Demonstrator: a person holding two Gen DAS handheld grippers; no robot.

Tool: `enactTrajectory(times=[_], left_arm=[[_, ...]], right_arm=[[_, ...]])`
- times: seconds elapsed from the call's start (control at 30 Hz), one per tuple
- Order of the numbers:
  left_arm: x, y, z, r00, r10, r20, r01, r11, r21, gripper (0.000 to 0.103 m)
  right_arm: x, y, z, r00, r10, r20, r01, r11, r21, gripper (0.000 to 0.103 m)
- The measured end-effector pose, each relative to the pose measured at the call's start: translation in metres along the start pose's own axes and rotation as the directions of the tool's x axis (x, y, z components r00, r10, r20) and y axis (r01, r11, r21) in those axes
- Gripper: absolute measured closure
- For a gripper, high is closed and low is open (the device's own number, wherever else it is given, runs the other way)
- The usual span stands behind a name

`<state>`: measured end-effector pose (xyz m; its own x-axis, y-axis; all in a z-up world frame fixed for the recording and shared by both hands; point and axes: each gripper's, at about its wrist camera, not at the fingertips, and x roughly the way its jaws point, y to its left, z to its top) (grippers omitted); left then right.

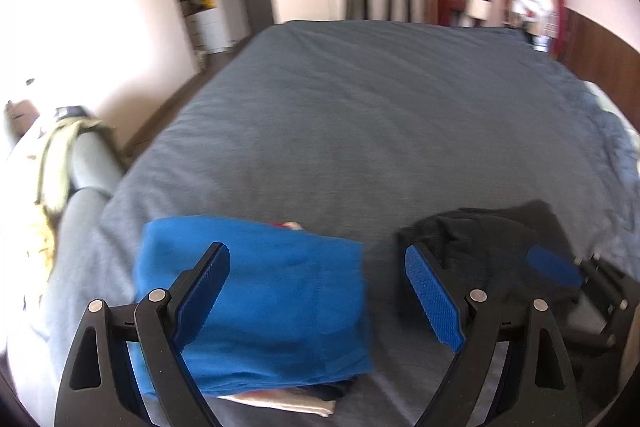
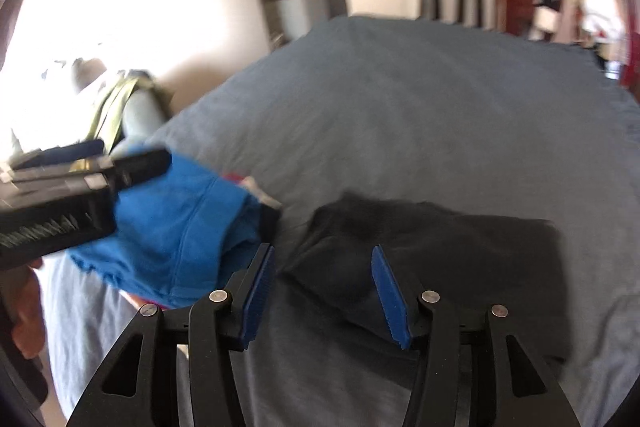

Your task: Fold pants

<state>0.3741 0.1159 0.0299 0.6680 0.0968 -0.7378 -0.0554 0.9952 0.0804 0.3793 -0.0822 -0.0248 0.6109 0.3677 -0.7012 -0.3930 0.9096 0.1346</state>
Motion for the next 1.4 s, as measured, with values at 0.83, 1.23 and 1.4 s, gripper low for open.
enactTrajectory(times=[0.83,1.23,1.4], left_arm=[[0.152,-0.05,0.029,0.787,-0.477,-0.39,0.444,0.878,-0.178,0.026],[0.163,-0.054,0.011,0.76,-0.462,-0.457,0.433,0.884,-0.175,0.056],[0.164,-0.06,0.012,0.774,-0.45,-0.446,0.425,0.891,-0.161,0.071]], right_arm=[[0.0,-0.063,-0.023,0.968,-0.251,0.029,0.228,0.916,0.329,0.052],[0.02,-0.034,-0.042,0.988,-0.153,0.006,0.146,0.955,0.258,0.051],[0.023,-0.031,-0.052,0.992,-0.122,-0.02,0.123,0.955,0.271,0.051]])
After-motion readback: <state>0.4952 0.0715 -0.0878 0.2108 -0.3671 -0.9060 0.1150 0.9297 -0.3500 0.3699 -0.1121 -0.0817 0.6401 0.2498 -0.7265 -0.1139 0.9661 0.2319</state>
